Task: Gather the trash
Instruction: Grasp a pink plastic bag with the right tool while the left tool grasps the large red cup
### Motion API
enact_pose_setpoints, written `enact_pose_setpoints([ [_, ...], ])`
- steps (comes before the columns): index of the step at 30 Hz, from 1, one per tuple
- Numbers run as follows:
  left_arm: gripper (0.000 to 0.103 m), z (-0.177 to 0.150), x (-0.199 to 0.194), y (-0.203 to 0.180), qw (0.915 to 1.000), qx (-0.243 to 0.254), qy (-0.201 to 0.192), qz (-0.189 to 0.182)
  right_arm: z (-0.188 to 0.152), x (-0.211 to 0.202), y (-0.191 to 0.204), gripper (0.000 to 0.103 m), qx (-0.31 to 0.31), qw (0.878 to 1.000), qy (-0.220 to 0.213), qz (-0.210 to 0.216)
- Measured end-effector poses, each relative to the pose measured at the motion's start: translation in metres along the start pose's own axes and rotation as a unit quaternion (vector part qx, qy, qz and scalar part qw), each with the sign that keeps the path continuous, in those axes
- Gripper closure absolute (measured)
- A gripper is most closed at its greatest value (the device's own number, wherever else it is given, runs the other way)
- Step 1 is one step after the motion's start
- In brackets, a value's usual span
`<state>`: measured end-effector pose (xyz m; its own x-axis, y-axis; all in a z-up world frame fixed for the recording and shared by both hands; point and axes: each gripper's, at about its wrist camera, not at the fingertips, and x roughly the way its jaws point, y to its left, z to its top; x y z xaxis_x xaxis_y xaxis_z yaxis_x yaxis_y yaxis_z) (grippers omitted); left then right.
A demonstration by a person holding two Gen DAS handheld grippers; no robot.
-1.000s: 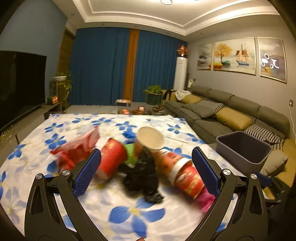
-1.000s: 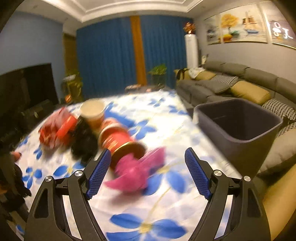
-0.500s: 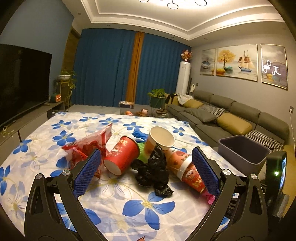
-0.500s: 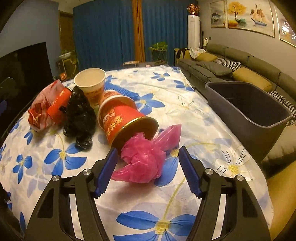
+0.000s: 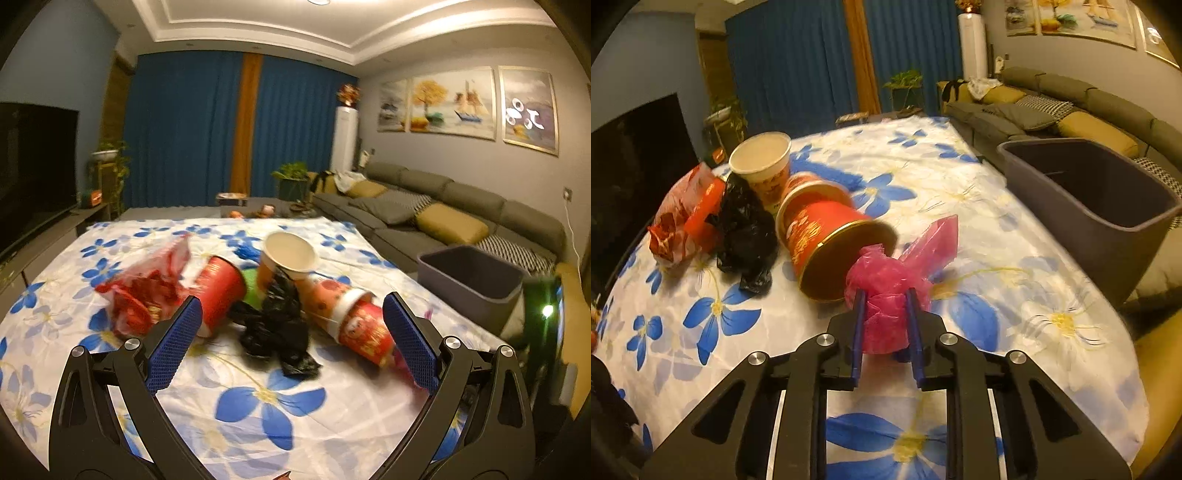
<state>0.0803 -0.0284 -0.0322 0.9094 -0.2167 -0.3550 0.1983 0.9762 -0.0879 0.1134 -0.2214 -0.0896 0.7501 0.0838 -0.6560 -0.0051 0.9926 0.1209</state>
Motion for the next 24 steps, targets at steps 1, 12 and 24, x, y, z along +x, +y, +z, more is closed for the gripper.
enact_pose_setpoints([
  [1,0.007,-0.002,0.003,-0.005,0.9999,0.006,0.007,-0.007,0.000,-0.005,-0.003,0.081,0.003,1.000,-0.007,-0.005],
  [12,0.040,-0.023,0.055,-0.071,0.9907,0.091,0.091,-0.044,0.007,-0.044,-0.029,0.081,0.030,0.998,-0.056,-0.009],
  [24,0.071,-0.031,0.100,-0.089,0.9779,0.111,0.177,-0.008,0.007,-0.058,-0.038,0.081,0.041,0.996,-0.074,0.006],
])
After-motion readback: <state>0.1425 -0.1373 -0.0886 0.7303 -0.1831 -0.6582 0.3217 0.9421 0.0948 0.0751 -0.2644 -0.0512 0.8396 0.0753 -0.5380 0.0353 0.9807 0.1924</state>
